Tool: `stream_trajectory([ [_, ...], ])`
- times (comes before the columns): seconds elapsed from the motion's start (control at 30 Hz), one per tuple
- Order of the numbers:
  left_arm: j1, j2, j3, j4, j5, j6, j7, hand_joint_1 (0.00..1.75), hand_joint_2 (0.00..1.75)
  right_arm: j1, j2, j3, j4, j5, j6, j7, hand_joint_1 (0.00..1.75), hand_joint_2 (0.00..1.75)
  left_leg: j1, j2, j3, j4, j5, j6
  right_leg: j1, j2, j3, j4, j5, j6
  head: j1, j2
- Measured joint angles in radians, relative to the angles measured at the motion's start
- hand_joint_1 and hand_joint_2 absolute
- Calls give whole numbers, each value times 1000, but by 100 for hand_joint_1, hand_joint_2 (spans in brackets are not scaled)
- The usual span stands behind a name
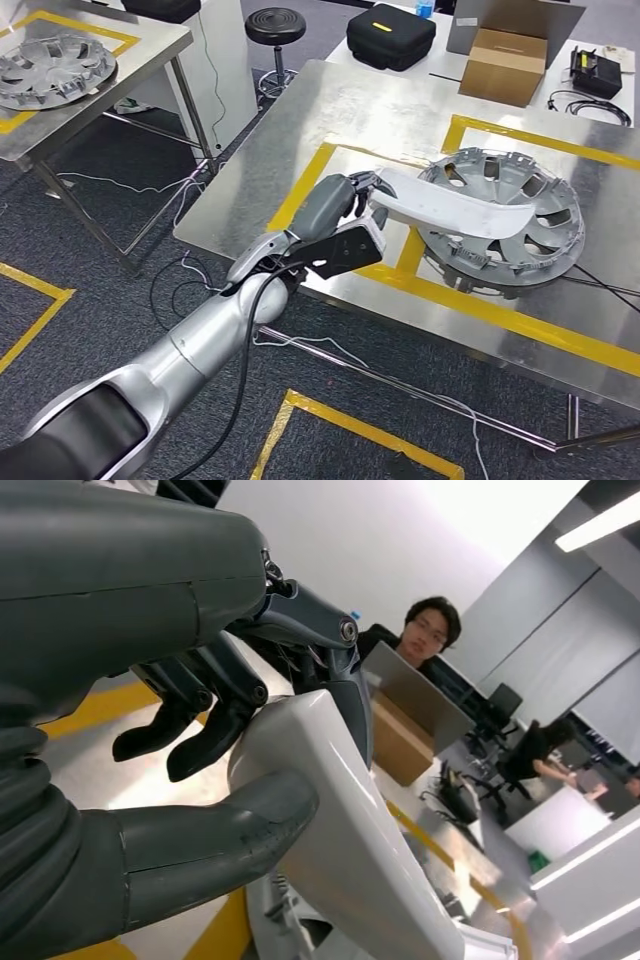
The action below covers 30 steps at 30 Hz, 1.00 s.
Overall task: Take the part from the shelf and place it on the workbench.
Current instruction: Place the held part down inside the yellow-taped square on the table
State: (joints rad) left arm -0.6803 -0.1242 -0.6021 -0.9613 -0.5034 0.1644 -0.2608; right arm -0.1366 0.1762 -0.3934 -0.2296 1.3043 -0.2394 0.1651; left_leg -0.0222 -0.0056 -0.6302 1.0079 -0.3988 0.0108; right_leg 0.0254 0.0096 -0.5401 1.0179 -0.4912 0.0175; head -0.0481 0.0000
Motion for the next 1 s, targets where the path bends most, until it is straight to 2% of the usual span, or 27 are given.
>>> stream_trajectory([
  [0.33, -82, -31, -29, 183, -88, -1, 69, 175, 175, -4, 0, 13, 0, 3, 11, 3, 0, 0, 0, 0, 0, 0, 0, 0, 0, 0, 0, 0, 0, 0, 0, 0],
  [0.57, -157, -63, -80, 368, -251, -40, 215, 175, 175, -4, 0, 30, 0, -2, 28, 14, 0, 0, 0, 0, 0, 0, 0, 0, 0, 0, 0, 0, 0, 0, 0, 0],
  [0.8, -162, -90, -79, 471, -262, -54, 316, 175, 175, -2, 0, 30, 0, -22, 20, 21, 0, 0, 0, 0, 0, 0, 0, 0, 0, 0, 0, 0, 0, 0, 0, 0],
  [1.0, -155, -100, -49, 506, -252, -22, 370, 175, 175, 1, 0, 30, 0, -37, 9, 24, 0, 0, 0, 0, 0, 0, 0, 0, 0, 0, 0, 0, 0, 0, 0, 0],
])
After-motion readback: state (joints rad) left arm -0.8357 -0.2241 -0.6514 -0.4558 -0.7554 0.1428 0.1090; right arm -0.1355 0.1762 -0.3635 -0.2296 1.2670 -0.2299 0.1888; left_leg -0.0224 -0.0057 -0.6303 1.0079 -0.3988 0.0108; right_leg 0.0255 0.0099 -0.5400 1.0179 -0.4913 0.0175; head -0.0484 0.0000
